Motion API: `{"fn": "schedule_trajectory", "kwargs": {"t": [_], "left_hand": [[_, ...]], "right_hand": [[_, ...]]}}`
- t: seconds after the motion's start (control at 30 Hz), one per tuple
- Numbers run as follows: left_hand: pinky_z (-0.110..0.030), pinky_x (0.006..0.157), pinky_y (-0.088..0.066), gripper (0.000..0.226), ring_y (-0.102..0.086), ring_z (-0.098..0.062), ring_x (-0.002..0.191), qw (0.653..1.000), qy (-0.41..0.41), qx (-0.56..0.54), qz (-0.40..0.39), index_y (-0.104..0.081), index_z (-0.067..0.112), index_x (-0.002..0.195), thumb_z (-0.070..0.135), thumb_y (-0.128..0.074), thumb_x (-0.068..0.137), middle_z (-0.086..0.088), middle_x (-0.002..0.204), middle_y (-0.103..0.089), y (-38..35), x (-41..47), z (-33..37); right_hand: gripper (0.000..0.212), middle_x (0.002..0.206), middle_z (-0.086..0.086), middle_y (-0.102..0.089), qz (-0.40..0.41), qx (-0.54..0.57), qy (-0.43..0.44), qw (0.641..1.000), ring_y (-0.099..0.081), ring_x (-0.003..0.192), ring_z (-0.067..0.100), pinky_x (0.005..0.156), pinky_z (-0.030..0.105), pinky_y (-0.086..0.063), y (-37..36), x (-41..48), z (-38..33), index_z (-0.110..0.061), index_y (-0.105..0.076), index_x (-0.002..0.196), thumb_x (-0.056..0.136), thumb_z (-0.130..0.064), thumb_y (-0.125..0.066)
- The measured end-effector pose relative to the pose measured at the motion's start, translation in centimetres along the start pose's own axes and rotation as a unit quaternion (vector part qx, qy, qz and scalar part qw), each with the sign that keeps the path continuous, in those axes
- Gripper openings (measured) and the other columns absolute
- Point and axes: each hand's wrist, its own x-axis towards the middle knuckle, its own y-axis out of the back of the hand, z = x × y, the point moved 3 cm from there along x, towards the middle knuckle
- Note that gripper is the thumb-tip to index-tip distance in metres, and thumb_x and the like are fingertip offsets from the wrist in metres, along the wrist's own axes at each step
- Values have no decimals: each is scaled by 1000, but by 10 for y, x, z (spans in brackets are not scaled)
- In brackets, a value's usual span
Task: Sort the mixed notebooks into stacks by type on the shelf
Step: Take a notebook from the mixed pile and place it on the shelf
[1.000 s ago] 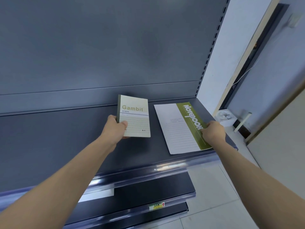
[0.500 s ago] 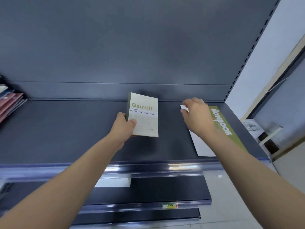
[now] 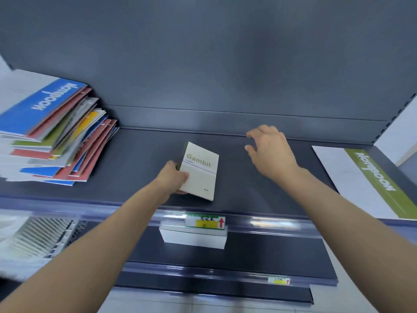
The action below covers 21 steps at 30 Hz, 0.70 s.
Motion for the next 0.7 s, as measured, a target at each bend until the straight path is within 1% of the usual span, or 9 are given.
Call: {"fn": "schedule_trajectory", "kwargs": {"t": [0.1,0.2,0.27,0.33,0.37,0.43,0.5,0.6,0.7], "left_hand": [[-33,62,-54,42,-56,-23,96,999,9,31,-25,-33,1,132,7,-50,95,-14,123,-51,16,9,-9],[-34,66,-54,37,-55,-23,95,998,-2,46,-42,-34,1,127,7,-51,94,-14,122,-50,29,16,-13],[-32,61,-55,26,-55,-23,94,997,-15,55,-58,-40,1,115,6,-53,93,-13,118,-51,35,18,-14],[-31,58,-56,11,-57,-24,92,994,-32,78,-69,-46,4,94,7,-57,91,-11,110,-54,39,20,-15],[-30,59,-57,13,-59,-24,89,991,-45,108,-71,-47,8,84,9,-58,90,-9,105,-56,40,20,-15],[-31,62,-59,20,-60,-22,79,977,-68,187,-70,-47,13,73,15,-61,88,-4,93,-58,42,21,-15],[-34,67,-58,23,-62,-23,74,960,-86,259,-62,-47,14,70,21,-64,85,-3,87,-59,43,22,-14],[-30,63,-53,24,-61,-24,77,931,-110,345,-40,-47,14,72,27,-66,79,-3,86,-62,45,20,-10],[-27,61,-45,32,-58,-23,80,909,-122,396,-34,-42,17,69,34,-67,79,0,78,-56,44,15,-6]], "right_hand": [[33,123,11,-52,-11,-6,-21,1000,-43,114,29,97,37,-34,-4,1,-21,-8,-52,125,95,-23,-47],[34,122,13,-52,-19,-13,-45,999,-44,113,31,95,38,-34,-8,1,-36,-7,-52,124,95,-23,-49],[34,122,13,-53,-22,-11,-66,997,-44,113,31,95,37,-33,-10,2,-45,-6,-52,124,95,-23,-49],[35,123,12,-52,-25,-11,-83,996,-44,114,31,95,37,-32,-12,1,-54,-7,-52,125,94,-23,-50],[35,123,12,-52,-26,-10,-89,996,-44,114,31,95,37,-32,-13,1,-57,-7,-52,125,94,-24,-50],[34,123,12,-53,-26,-12,-98,995,-44,115,31,94,37,-32,-14,0,-63,-8,-53,124,94,-24,-51],[34,123,12,-53,-27,-18,-102,994,-44,115,30,94,37,-32,-14,-1,-66,-8,-53,124,94,-25,-51],[34,123,11,-52,-22,-26,-101,994,-44,114,30,94,36,-32,-11,-1,-70,-9,-52,124,94,-25,-50],[35,122,11,-51,-14,-36,-86,996,-43,113,30,95,36,-31,-4,3,-75,-9,-51,125,95,-27,-48]]}}
